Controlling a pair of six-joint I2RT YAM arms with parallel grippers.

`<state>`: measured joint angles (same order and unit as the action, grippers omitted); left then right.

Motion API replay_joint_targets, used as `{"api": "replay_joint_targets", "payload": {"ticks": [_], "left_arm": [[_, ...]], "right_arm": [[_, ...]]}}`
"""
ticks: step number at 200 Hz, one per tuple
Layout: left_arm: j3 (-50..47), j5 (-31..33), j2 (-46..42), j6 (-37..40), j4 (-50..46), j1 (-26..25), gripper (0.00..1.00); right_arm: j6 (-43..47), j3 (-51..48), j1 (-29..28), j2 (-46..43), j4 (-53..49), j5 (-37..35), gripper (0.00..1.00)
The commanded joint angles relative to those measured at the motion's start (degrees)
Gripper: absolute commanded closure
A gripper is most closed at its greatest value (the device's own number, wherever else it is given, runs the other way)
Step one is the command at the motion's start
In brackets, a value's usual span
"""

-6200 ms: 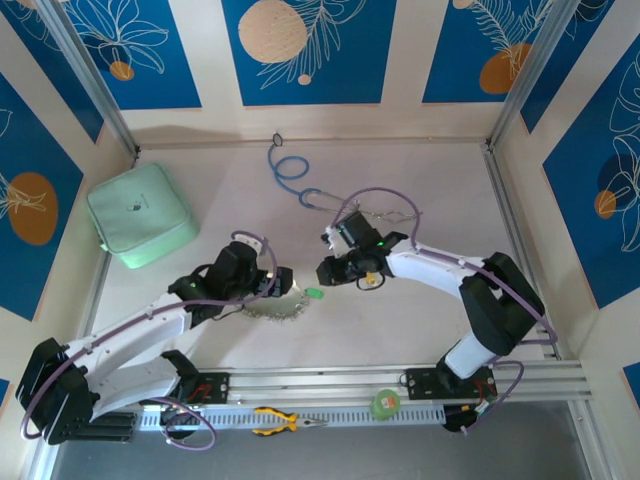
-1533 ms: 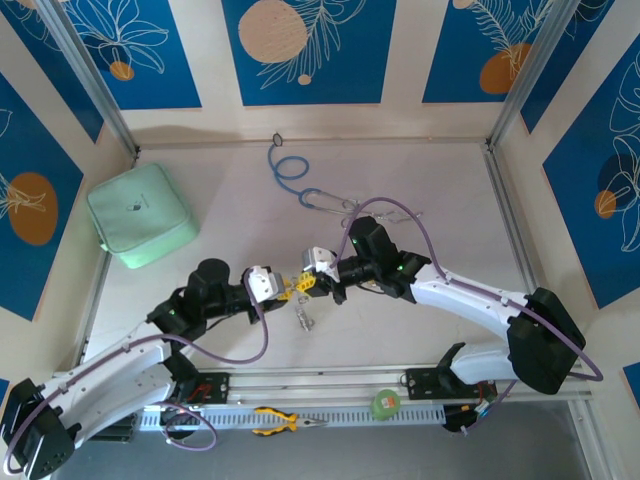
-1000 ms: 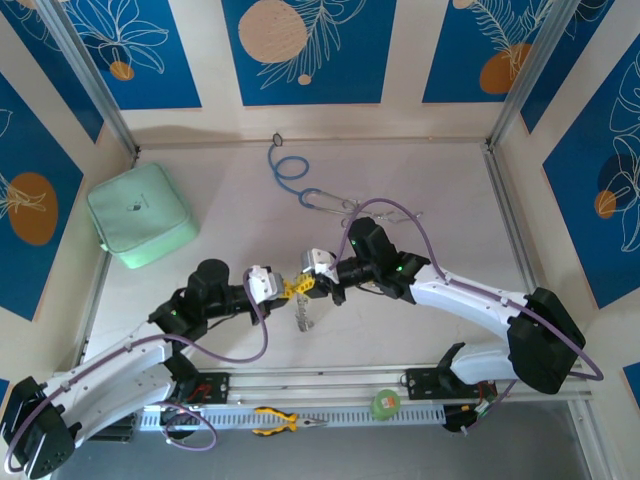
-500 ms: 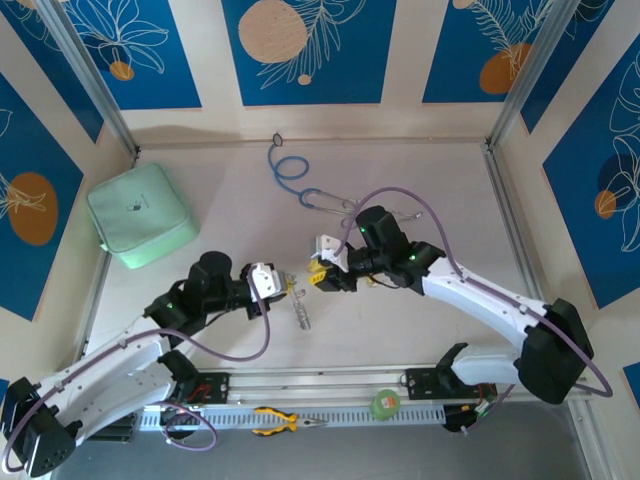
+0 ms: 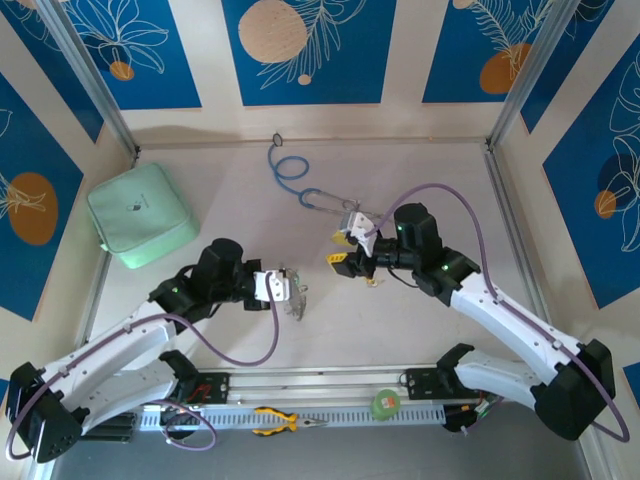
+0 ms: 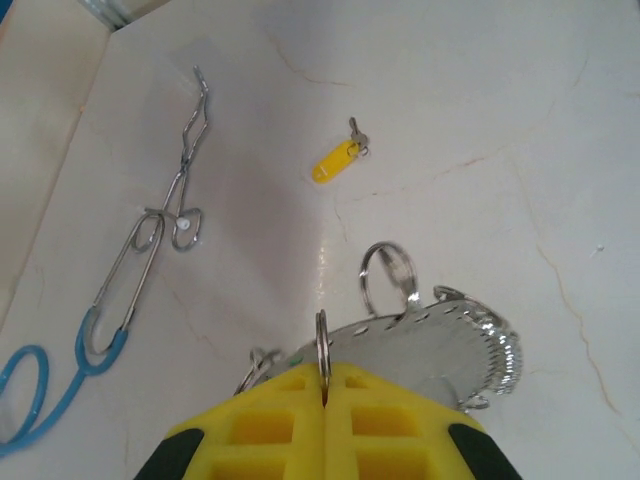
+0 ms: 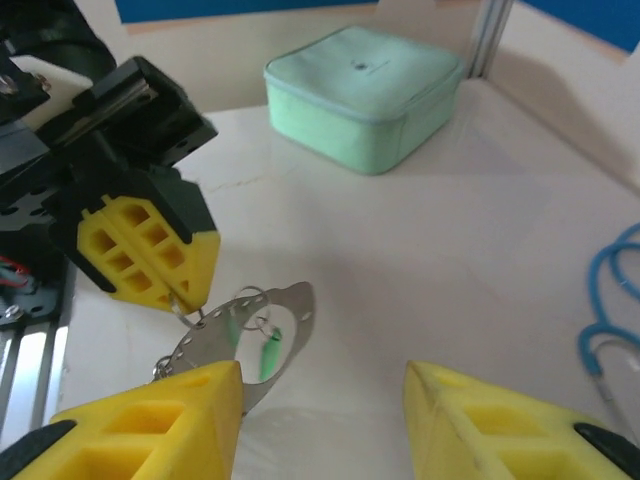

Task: Put the keys on the keyring

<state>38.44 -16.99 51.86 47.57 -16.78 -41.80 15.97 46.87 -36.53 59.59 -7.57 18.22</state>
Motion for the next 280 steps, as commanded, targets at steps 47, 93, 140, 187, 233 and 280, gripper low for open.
{"api": "replay_joint_targets", "payload": {"ticks": [47,93,140,187,233,280], "left_arm": [[1.6,-2.3,0.5,10.5,2.4,-0.1,1.0],[1.7,-4.9,0.4,7.2,3.6,-0.1,1.0],[1.2,-6.5,-0.5,2.8,5.3,-0.1,1.0],[0.8,-7.7,-1.4,0.7,6.0,-0.1,1.0],[0.7,-8.6,-1.4,-0.6,6.2,0.0,1.0],[0.0,-7.6,-2.0,-3.3,8.0,0.0,0.88]], "right_arm": [[22.6,-2.1,-11.9,2.6,-1.5,-6.5,0.59],[20.9,-2.7,-14.0,6.5,3.9,-6.9,0.61],[20.3,-3.4,-14.5,7.5,6.5,-7.2,0.66],[20.5,-3.3,-14.7,8.6,7.8,-6.7,0.75],[20.9,-2.8,-14.7,9.2,7.8,-6.1,0.84],[19.5,-2.8,-14.1,9.1,7.8,-3.5,1.0]]}}
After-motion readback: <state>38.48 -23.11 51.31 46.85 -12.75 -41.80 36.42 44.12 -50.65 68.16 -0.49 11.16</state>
